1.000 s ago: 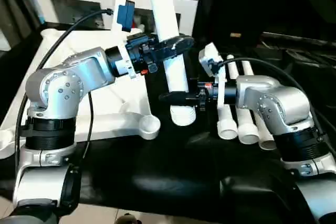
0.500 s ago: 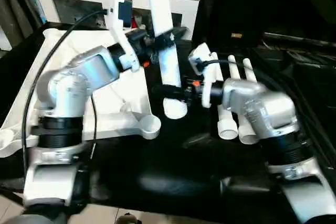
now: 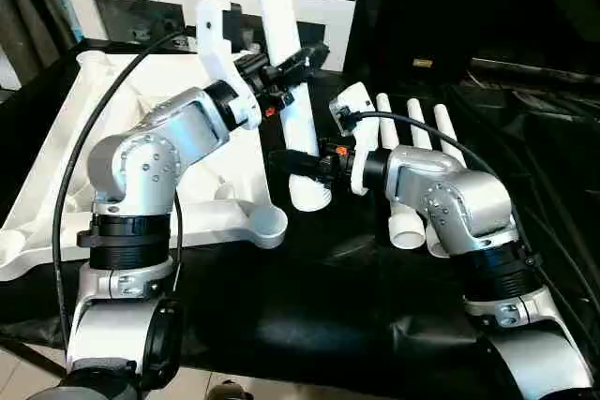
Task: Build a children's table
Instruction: Pick table leg
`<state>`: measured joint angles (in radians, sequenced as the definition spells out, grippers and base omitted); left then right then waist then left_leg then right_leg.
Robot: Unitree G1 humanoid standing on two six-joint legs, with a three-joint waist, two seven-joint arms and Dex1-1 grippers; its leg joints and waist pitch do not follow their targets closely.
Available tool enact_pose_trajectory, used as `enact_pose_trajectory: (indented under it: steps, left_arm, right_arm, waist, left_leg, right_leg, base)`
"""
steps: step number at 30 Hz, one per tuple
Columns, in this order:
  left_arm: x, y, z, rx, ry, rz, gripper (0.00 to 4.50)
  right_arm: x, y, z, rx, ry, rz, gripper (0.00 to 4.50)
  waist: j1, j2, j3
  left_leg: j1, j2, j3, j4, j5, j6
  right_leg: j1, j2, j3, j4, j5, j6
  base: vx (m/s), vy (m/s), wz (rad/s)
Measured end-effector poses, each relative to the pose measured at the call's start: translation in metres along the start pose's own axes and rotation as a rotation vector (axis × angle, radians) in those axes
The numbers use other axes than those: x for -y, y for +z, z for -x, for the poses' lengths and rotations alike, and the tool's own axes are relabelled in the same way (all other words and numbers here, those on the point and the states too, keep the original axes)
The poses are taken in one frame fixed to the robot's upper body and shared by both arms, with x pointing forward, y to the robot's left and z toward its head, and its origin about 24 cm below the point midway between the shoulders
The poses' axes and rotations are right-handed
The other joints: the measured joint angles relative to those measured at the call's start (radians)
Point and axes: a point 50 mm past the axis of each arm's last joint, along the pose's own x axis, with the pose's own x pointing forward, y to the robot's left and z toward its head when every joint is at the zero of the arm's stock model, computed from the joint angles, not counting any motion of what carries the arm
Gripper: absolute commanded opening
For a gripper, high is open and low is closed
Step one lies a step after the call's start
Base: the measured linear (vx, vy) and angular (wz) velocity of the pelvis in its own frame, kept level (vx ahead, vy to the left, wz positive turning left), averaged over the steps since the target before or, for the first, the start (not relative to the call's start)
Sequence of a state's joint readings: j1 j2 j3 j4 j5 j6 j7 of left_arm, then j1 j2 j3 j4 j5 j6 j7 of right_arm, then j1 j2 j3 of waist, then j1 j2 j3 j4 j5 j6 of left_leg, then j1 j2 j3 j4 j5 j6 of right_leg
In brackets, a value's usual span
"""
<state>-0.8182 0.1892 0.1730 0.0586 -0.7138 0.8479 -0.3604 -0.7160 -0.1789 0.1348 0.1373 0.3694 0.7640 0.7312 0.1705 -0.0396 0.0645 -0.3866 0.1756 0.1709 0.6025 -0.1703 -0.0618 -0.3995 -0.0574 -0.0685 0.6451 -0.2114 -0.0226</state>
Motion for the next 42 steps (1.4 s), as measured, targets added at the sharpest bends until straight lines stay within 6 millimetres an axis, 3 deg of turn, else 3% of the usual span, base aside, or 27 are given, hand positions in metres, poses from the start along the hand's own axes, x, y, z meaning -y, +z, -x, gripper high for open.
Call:
enact_pose_trajectory:
  steps: [2,11,17,32,37,38,42]
  left_arm:
    - [0.000,0.000,0.000,0.001,-0.006,0.000,1.84]
    - [0.003,0.000,0.002,-0.013,-0.061,0.050,1.84]
    - [0.005,0.000,0.004,-0.039,-0.087,0.016,1.84]
    - [0.021,-0.002,0.002,-0.086,-0.198,-0.049,1.84]
    - [0.022,0.000,0.003,-0.089,-0.202,-0.060,1.84]
    - [0.022,0.000,0.003,-0.089,-0.206,-0.060,1.84]
    - [0.022,0.000,0.004,-0.089,-0.207,-0.061,1.84]
  right_arm:
    - [0.001,0.001,0.001,0.001,0.004,0.011,2.61]
    - [0.009,0.010,0.021,-0.004,0.082,-0.064,3.23]
    - [0.011,0.008,0.032,-0.071,0.120,-0.057,3.23]
    - [0.003,0.000,0.025,-0.137,0.183,-0.068,3.23]
    - [0.002,0.000,0.023,-0.134,0.202,-0.074,2.84]
    - [0.001,0.000,0.023,-0.133,0.204,-0.075,2.53]
    - [0.000,-0.001,0.023,-0.131,0.217,-0.082,2.42]
  waist:
    - [-0.001,0.000,0.000]
    - [0.001,0.000,0.000]
    - [0.001,0.000,0.000]
    - [0.001,0.000,0.000]
    - [0.001,0.000,0.000]
    - [0.001,0.000,0.000]
    - [0.002,0.000,0.000]
  left_leg:
    - [0.000,0.000,0.000,0.000,0.000,0.000]
    - [0.000,0.000,0.000,0.000,0.000,0.000]
    - [0.000,0.000,0.000,0.000,0.000,0.000]
    - [0.000,0.000,0.000,0.000,0.000,0.000]
    - [0.000,0.000,0.000,0.000,0.000,0.000]
    - [0.000,0.000,0.000,0.000,0.000,0.000]
    - [0.000,0.000,0.000,0.000,0.000,0.000]
  right_leg:
    - [0.000,0.000,0.000,0.000,0.000,0.000]
    - [0.000,0.000,0.000,0.000,0.000,0.000]
    - [0.000,0.000,0.000,0.000,0.000,0.000]
    - [0.000,0.000,0.000,0.000,0.000,0.000]
    - [0.000,0.000,0.000,0.000,0.000,0.000]
    - [0.000,0.000,0.000,0.000,0.000,0.000]
    - [0.000,0.000,0.000,0.000,0.000,0.000]
  base:
    - [0.000,0.000,0.00]
    - [0.000,0.000,0.00]
    - [0.000,0.000,0.00]
    - [0.000,0.000,0.00]
    - [0.000,0.000,0.00]
    - [0.000,0.000,0.00]
    - [0.000,0.000,0.00]
